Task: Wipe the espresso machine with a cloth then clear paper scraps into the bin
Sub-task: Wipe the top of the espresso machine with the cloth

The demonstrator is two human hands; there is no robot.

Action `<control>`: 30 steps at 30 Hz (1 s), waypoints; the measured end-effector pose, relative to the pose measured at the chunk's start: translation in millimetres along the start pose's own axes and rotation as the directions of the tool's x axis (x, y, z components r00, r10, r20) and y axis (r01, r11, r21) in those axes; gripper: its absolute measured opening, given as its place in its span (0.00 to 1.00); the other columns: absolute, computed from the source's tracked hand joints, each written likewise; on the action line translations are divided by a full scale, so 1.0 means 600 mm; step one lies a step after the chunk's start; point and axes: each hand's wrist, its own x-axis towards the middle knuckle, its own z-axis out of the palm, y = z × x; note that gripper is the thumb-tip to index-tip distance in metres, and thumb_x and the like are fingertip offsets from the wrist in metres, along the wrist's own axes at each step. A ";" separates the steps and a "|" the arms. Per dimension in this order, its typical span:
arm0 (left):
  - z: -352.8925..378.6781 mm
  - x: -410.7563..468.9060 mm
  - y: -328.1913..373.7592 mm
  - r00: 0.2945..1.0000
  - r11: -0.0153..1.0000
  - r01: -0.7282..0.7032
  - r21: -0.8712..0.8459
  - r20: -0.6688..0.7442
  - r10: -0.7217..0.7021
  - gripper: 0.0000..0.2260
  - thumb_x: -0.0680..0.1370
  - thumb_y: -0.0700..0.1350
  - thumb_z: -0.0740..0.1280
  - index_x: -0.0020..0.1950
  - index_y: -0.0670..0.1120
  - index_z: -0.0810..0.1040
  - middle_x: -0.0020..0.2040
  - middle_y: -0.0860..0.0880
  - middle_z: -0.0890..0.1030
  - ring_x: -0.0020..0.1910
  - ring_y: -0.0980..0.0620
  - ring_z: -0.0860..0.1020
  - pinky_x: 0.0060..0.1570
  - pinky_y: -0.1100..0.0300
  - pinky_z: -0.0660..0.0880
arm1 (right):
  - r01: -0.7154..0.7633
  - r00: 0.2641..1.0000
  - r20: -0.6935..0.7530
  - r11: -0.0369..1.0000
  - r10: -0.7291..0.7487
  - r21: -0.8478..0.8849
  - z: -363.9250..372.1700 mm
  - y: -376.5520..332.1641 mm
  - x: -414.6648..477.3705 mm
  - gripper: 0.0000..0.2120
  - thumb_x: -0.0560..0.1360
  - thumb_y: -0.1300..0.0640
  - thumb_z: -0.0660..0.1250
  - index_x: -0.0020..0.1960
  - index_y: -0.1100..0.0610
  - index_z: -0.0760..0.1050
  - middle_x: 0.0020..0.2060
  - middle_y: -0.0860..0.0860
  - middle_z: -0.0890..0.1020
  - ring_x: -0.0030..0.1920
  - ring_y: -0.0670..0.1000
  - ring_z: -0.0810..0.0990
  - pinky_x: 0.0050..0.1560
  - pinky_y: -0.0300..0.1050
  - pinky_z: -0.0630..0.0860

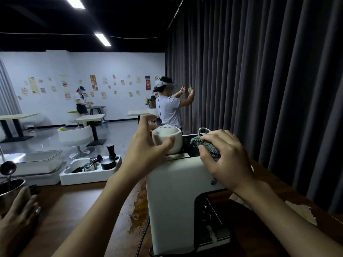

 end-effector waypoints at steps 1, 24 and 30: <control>-0.001 0.001 0.001 1.000 1.000 0.010 -0.017 0.026 -0.010 0.27 0.69 0.56 0.70 0.66 0.59 0.65 0.60 0.49 0.78 0.58 0.48 0.79 0.57 0.42 0.79 | 0.001 1.000 -0.001 1.000 -0.001 0.001 0.000 0.000 0.000 0.14 0.75 0.50 0.63 0.51 0.58 0.81 0.46 0.52 0.82 0.48 0.54 0.78 0.51 0.52 0.75; 0.007 0.014 -0.019 0.996 0.997 0.023 -0.077 -0.080 -0.029 0.31 0.66 0.50 0.82 0.63 0.56 0.70 0.49 0.54 0.80 0.37 0.65 0.79 0.40 0.64 0.77 | 0.002 1.000 0.002 1.000 -0.002 0.006 0.000 0.001 0.001 0.13 0.75 0.51 0.64 0.51 0.58 0.81 0.46 0.52 0.82 0.48 0.53 0.78 0.50 0.53 0.75; 0.000 0.007 -0.015 1.000 0.995 0.029 -0.096 0.010 -0.028 0.31 0.69 0.52 0.80 0.66 0.53 0.69 0.55 0.50 0.82 0.49 0.54 0.82 0.52 0.50 0.81 | 0.009 0.999 0.044 1.000 -0.008 -0.007 -0.008 -0.007 0.005 0.12 0.75 0.52 0.64 0.50 0.59 0.81 0.45 0.52 0.82 0.47 0.54 0.78 0.50 0.53 0.75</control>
